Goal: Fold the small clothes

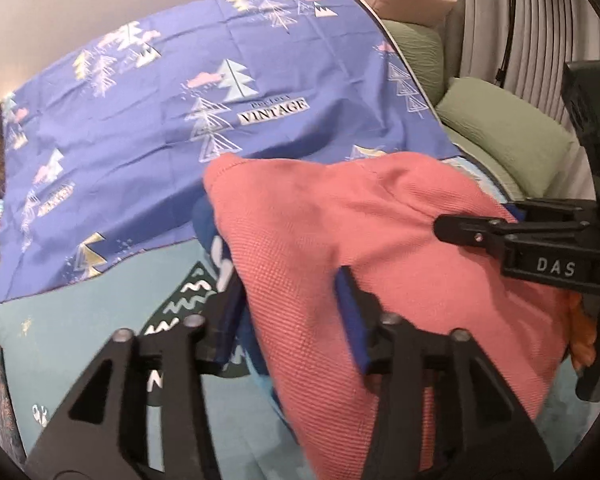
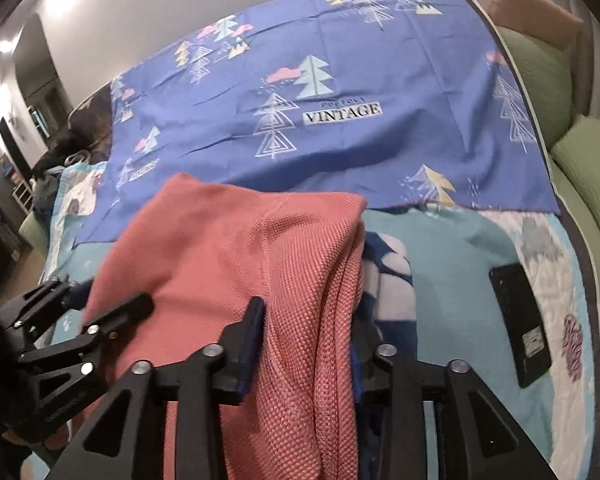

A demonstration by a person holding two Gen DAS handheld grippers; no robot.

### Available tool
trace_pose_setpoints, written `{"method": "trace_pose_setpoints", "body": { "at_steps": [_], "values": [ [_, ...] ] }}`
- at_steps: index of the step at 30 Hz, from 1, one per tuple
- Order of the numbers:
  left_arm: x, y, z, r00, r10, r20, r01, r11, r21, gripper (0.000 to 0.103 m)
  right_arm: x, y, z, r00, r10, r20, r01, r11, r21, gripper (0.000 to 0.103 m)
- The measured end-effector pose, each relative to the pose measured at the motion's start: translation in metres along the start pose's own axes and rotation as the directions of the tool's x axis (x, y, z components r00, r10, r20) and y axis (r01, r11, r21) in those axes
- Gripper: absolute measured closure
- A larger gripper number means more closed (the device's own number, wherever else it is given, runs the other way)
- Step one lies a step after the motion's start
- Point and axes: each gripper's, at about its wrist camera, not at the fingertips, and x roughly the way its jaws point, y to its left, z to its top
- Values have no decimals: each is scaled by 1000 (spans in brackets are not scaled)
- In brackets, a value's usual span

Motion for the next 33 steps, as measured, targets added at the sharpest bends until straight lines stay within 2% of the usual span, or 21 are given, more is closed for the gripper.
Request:
{"method": "trace_pose_setpoints", "body": {
  "at_steps": [3, 7, 10, 12, 15, 17, 19, 22, 25, 29, 33],
  "values": [
    [0, -3, -5, 999, 18, 30, -20, 999, 41, 49, -1, -8, -9, 999, -16, 32, 15, 999, 31, 43],
    [-3, 0, -8, 998, 35, 47, -37, 999, 35, 48, -4, -19, -15, 999, 24, 38, -28, 993, 114, 41],
    [-14, -1, -8, 996, 64, 57, -67, 997, 44, 42, -22, -18, -19, 998, -23, 64, 13, 989, 147, 41],
    [-25, -2, -10, 995, 73, 61, -76, 996, 50, 41, -37, -13, -24, 995, -56, 79, 44, 987, 153, 40],
    [-57, -6, -20, 993, 72, 93, -77, 996, 52, 41, -72, 0, -39, 988, -99, 120, 82, 987, 142, 39],
    [-79, -10, -27, 990, 71, 126, -78, 996, 51, 36, -96, 11, -51, 982, -114, 151, 95, 987, 128, 36],
    [-104, -15, -37, 985, 68, 160, -78, 995, 56, 32, -123, 25, -67, 972, -133, 193, 112, 987, 114, 27],
    [-148, -23, -56, 975, 63, 211, -79, 995, 67, 27, -165, 48, -100, 952, -167, 255, 150, 985, 84, 21],
    [-180, -27, -73, 970, 49, 237, -66, 996, 61, 20, -191, 64, -128, 942, -203, 267, 190, 979, 73, 19],
    [-222, -26, -99, 962, 60, 265, -72, 997, 38, 19, -218, 81, -169, 941, -241, 236, 229, 970, 78, 19],
    [-252, -28, -120, 958, 71, 279, -86, 995, 45, 19, -244, 93, -203, 931, -271, 243, 247, 961, 124, 17]
  ]
}}
